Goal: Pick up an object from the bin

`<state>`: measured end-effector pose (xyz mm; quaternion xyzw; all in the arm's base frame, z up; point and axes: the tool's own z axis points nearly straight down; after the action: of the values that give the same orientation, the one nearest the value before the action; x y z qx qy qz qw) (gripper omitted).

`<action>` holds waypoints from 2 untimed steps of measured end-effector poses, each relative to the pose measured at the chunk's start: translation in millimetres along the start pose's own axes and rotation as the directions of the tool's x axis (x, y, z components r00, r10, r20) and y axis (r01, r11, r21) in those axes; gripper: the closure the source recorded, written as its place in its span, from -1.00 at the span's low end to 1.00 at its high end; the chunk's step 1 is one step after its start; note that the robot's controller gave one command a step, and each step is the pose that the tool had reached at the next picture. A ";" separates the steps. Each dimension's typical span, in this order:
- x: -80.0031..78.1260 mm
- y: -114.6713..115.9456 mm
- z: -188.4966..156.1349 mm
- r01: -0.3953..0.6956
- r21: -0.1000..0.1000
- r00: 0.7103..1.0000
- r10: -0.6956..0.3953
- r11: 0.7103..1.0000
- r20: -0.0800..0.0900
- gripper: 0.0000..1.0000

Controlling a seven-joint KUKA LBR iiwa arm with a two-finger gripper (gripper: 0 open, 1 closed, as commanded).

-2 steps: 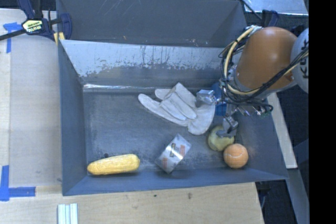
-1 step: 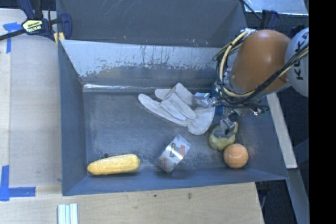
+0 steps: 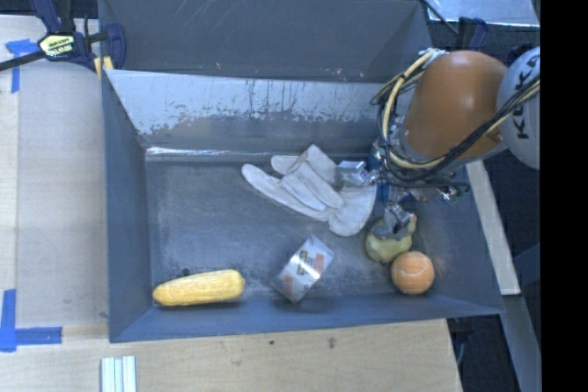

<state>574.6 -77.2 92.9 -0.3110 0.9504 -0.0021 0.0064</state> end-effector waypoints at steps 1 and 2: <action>-9.1 -2.2 4.2 -0.008 0.003 1.000 0.008 1.000 0.004 -1.00; -20.3 -6.8 21.3 -0.003 0.003 1.000 0.003 1.000 0.005 1.00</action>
Offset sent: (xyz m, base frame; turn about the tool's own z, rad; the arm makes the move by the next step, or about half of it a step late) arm 0.0188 0.0069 -0.0229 -0.0014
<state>595.2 -70.7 71.9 -0.3097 0.9508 -0.0028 0.0095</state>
